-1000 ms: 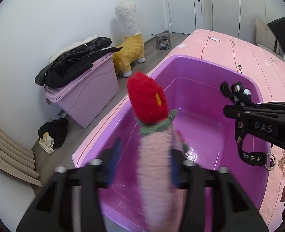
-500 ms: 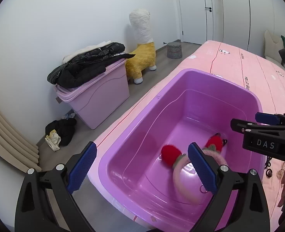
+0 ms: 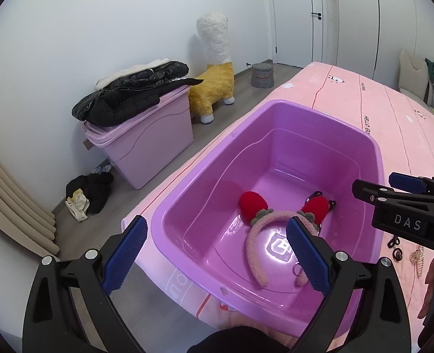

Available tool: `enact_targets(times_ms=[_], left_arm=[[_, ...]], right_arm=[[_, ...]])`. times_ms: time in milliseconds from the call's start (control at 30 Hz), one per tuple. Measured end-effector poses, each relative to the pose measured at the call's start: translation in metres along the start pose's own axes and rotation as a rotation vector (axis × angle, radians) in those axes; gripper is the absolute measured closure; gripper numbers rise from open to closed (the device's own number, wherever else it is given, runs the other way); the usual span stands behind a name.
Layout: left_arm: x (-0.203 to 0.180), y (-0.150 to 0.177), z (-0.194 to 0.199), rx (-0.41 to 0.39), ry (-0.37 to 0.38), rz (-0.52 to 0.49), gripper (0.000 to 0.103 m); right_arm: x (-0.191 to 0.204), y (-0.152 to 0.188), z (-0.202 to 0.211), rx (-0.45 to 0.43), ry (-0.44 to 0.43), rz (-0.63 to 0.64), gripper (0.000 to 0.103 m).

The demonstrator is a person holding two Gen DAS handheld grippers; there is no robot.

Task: Organize jewelry
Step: 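Withdraw both tools from the tub back over the bed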

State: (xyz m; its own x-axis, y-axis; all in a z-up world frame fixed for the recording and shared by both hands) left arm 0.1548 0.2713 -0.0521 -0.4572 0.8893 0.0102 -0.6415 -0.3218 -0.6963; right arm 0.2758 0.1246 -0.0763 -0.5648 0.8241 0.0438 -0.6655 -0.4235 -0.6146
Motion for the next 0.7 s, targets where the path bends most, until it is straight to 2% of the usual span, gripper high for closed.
enact_targets(times_ms=[300, 700], left_arm=[[-0.011, 0.008, 0.031, -0.015, 0.047, 0.005, 0.009], [-0.054, 0.023, 0.071, -0.035, 0.132, -0.041, 0.009]], right_arm=[[-0.007, 0.029, 0.034, -0.034, 0.011, -0.025, 0.033], [-0.035, 0.080, 0.092, -0.087, 0.053, -0.083, 0.033]])
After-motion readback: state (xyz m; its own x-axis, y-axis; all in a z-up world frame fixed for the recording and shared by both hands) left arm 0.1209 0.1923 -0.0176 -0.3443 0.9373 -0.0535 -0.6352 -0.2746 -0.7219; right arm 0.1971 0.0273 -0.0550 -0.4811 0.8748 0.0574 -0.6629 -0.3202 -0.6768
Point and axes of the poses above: each gripper's, at about its wrist camera, not at the fingertips, and z roughly against the way its jaws point, x to its left, y to its underside, the point moved 8 cm from there along -z, roughly the way its jaws point, and after that the axes turned 11 degrees about z, right-handed, at the moved point
